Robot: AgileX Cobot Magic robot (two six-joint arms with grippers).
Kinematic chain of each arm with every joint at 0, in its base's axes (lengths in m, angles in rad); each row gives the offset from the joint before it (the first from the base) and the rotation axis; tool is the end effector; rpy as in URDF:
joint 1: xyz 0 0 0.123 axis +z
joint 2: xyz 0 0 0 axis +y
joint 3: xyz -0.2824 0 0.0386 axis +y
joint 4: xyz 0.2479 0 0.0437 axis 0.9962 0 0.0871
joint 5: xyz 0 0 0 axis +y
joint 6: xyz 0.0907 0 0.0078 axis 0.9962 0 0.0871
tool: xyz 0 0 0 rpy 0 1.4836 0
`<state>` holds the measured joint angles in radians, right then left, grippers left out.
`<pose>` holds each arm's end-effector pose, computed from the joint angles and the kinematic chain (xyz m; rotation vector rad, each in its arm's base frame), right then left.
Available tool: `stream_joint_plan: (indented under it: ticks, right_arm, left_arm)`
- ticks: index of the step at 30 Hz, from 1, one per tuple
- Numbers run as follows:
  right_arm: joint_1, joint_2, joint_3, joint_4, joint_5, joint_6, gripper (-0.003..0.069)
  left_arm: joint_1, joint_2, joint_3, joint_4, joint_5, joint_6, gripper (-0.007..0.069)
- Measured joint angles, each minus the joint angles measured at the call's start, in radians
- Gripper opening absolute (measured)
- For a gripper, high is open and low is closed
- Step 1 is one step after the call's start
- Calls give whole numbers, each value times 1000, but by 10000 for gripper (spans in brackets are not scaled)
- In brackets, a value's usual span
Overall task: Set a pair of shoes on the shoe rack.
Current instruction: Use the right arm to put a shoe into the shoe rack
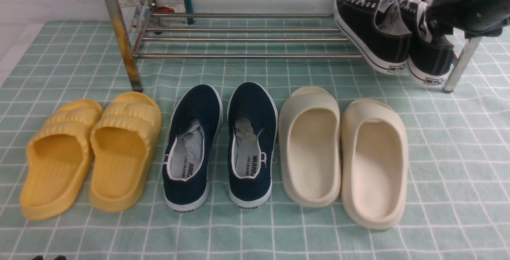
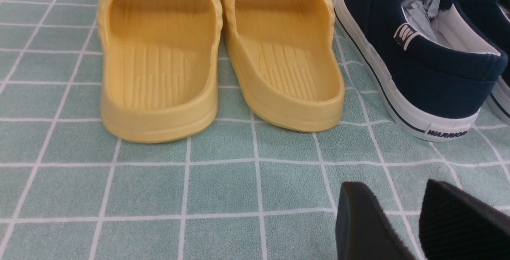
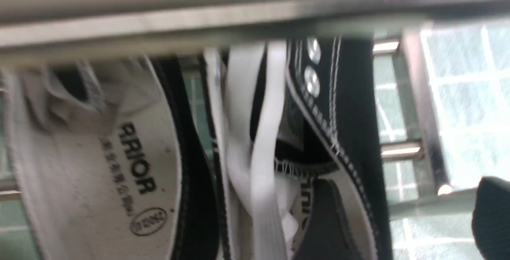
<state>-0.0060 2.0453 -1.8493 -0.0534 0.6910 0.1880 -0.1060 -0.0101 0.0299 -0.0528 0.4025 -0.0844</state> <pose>0.4784 -0.0060 0.2859 0.1972 2.3613 0.0275 0.0514 -0.0074 0.1675 -0.0117 1.9094 -0.1814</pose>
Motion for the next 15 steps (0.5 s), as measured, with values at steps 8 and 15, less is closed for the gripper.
stream_joint_plan:
  ticks: [8,15]
  right_arm:
    - [0,-45,-2,149,89,-173,472]
    - [0,-113,-1,232,145,-248,276]
  left_arm:
    - [0,0,0,0,0,0,238]
    - [0,0,0,0,0,0,238]
